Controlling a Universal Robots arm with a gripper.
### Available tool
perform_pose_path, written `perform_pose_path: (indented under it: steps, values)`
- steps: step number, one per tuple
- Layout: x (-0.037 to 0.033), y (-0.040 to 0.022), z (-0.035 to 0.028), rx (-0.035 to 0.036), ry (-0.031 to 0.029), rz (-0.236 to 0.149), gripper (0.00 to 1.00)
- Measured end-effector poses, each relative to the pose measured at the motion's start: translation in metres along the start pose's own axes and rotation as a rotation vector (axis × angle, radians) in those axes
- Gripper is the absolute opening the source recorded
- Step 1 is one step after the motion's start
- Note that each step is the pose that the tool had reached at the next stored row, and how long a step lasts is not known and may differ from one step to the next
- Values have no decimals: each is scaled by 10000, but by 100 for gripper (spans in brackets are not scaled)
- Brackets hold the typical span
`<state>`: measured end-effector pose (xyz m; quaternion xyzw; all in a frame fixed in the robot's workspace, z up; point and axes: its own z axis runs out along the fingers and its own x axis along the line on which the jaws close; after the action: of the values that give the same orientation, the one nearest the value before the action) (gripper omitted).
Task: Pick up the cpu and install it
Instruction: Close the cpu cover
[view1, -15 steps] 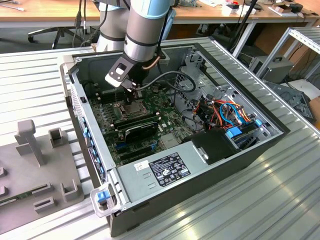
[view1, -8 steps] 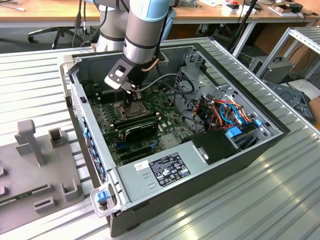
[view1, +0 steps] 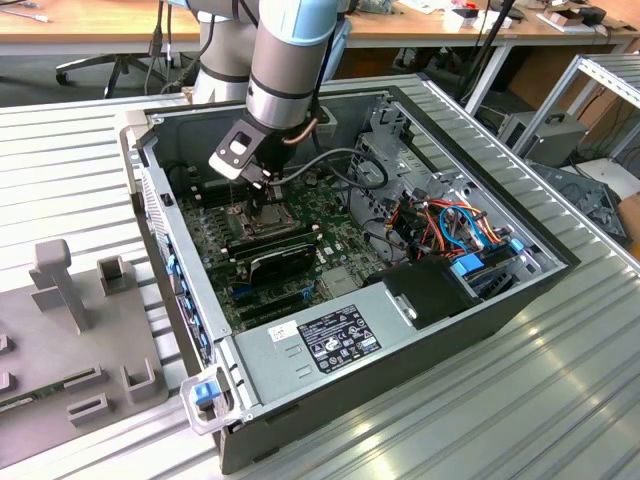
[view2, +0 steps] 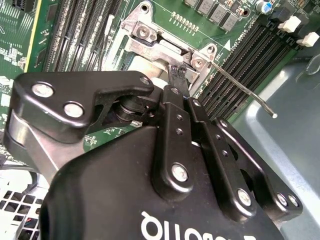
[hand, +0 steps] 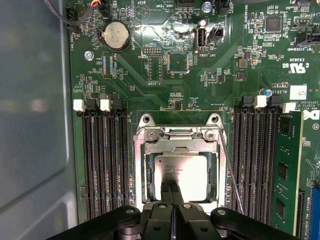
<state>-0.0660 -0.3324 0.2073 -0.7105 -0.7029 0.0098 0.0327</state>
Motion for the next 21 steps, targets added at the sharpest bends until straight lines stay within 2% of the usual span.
perform_pose_path:
  steps: [8,12,15,17,21]
  values:
    - [-1,1,24,1,-4,1,11]
    - [-1,0,6,1,-3,0,11]
    - [1,-3,-54,1,-3,-1,11]
    - [1,23,-62,3,-4,1,11]
    - [3,137,-81,11,-5,1,11]
